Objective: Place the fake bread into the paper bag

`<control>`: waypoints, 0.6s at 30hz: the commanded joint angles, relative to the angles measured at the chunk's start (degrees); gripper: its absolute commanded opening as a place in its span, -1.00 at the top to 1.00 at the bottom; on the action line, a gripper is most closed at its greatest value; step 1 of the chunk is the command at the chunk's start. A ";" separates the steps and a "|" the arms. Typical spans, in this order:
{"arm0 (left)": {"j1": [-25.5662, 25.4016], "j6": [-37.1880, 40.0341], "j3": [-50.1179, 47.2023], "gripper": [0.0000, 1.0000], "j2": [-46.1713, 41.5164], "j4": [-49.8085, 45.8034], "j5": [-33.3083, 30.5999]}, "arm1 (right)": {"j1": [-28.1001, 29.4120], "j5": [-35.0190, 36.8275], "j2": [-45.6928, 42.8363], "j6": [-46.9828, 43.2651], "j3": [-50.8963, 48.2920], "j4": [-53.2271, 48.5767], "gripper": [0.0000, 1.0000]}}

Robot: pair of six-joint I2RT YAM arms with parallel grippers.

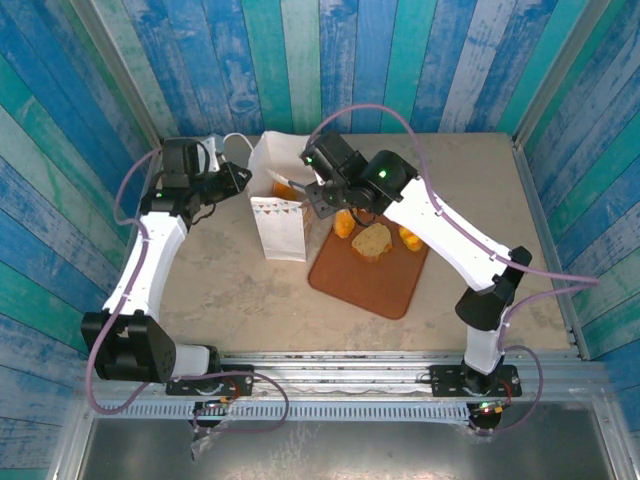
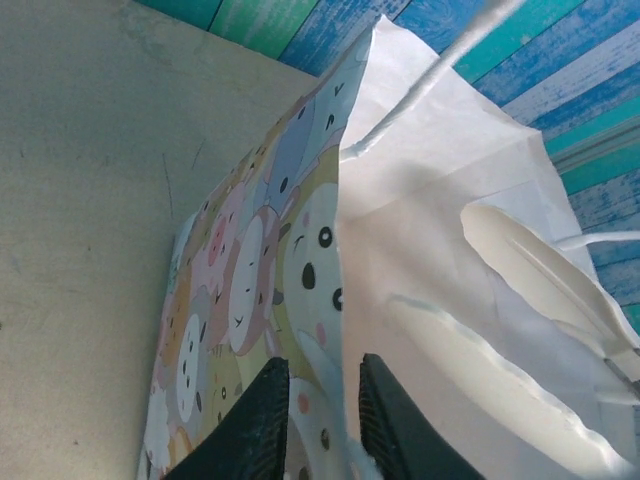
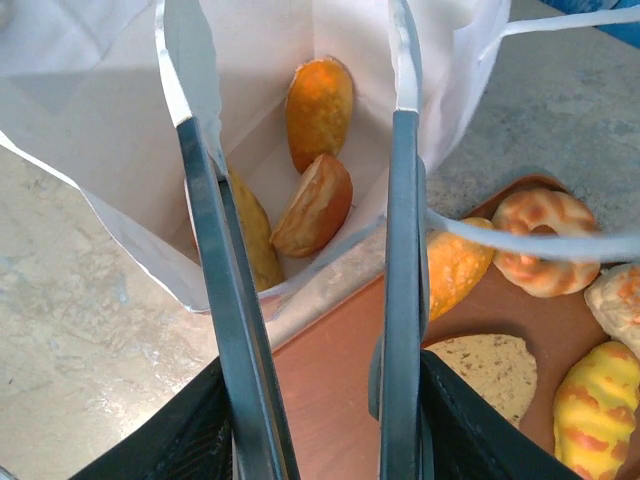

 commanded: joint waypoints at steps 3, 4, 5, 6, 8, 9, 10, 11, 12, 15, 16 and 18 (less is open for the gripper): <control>0.00 0.25 0.21 0.38 -3.68 0.01 0.81 | -0.18 1.39 -4.55 0.80 -1.48 2.64 0.11; 0.07 0.23 0.32 0.38 -3.69 0.01 0.97 | -0.19 1.39 -5.24 0.91 -1.93 3.19 0.12; 0.02 0.25 0.46 0.37 -3.86 -0.07 1.12 | -0.17 1.32 -5.81 0.98 -2.36 3.60 0.12; -0.01 0.18 0.56 0.33 -4.06 -0.08 1.39 | -0.13 1.31 -6.56 1.02 -2.82 4.15 0.13; -0.01 0.25 0.86 0.21 -4.03 -0.25 1.68 | -0.17 0.93 -7.76 1.27 -3.50 4.89 0.14; 0.00 0.33 0.99 0.12 -4.02 -0.48 1.64 | -0.15 0.68 -8.38 1.36 -3.90 5.34 0.14; 0.00 0.42 1.30 0.07 -4.07 -0.67 1.70 | -0.22 0.41 -8.92 1.50 -4.42 5.89 0.14; 0.03 0.50 1.37 0.04 -4.04 -0.87 1.79 | -0.13 0.04 -9.46 1.65 -4.89 6.41 0.14; 0.00 0.61 1.70 -0.01 -5.78 -1.08 2.01 | -0.20 -0.38 -10.07 1.76 -5.23 7.01 0.15; 0.02 0.93 2.10 -0.19 -6.58 -1.20 3.11 | -0.14 -1.97 -11.40 2.14 -6.37 8.66 0.16; 0.00 1.04 2.30 -0.25 -6.85 -1.37 3.28 | -0.11 -2.47 -11.70 2.31 -6.69 9.05 0.16; 0.02 1.37 2.48 -0.41 -7.37 -1.65 2.89 | -0.12 -3.44 -12.46 2.51 -7.10 9.56 0.17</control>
